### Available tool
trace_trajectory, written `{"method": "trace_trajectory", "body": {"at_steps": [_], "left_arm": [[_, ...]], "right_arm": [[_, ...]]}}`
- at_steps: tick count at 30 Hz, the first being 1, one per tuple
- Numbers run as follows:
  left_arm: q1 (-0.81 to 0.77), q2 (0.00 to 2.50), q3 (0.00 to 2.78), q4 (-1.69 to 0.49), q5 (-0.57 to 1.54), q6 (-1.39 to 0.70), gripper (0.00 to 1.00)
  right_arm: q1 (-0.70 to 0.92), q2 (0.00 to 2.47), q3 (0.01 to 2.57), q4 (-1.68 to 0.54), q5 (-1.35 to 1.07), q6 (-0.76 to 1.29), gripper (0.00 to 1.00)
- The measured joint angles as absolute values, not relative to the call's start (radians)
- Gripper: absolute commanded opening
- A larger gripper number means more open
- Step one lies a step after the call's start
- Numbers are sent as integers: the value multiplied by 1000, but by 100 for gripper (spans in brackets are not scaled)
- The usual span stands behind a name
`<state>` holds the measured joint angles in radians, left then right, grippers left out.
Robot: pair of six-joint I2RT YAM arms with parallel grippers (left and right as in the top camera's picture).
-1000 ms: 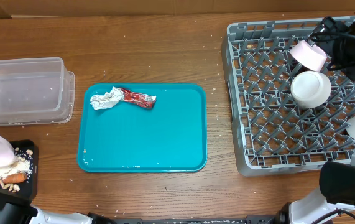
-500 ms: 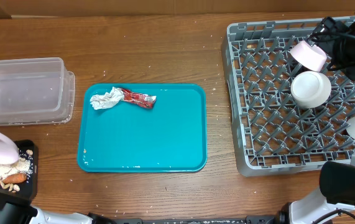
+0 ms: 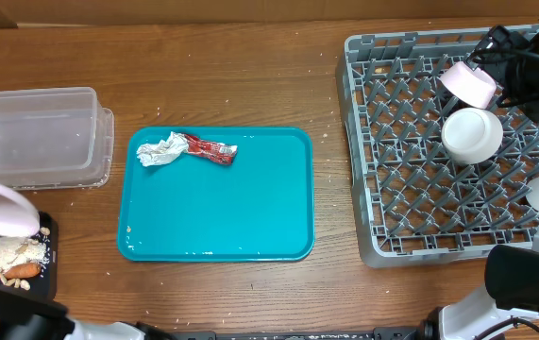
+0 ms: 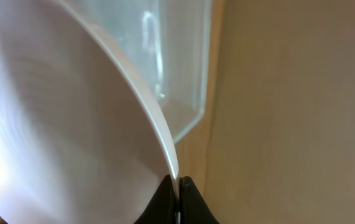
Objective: Sort waste into correct bins and load items into the dishwasher
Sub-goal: 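Tilt the plate to scrape the food scraps onto the black tray, then carry the empty plate back and set it on the teal tray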
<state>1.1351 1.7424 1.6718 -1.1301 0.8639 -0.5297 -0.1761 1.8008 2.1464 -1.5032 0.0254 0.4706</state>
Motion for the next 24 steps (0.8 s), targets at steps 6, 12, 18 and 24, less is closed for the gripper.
{"method": "trace_trajectory", "body": {"at_steps": [6, 12, 18, 24], "left_arm": [[982, 1605, 1766, -1171, 754, -552, 4], [629, 1451, 1826, -1208, 520, -552, 4], [218, 1487, 1827, -1263, 301, -552, 4], [-159, 1665, 1829, -1320, 127, -553, 4]], "right_arm": [[-176, 1801, 2146, -1503, 25, 470, 100], [-176, 1801, 2146, -1504, 25, 470, 100], [-176, 1801, 2146, -1504, 25, 471, 100], [-176, 1801, 2146, -1503, 25, 471, 100]]}}
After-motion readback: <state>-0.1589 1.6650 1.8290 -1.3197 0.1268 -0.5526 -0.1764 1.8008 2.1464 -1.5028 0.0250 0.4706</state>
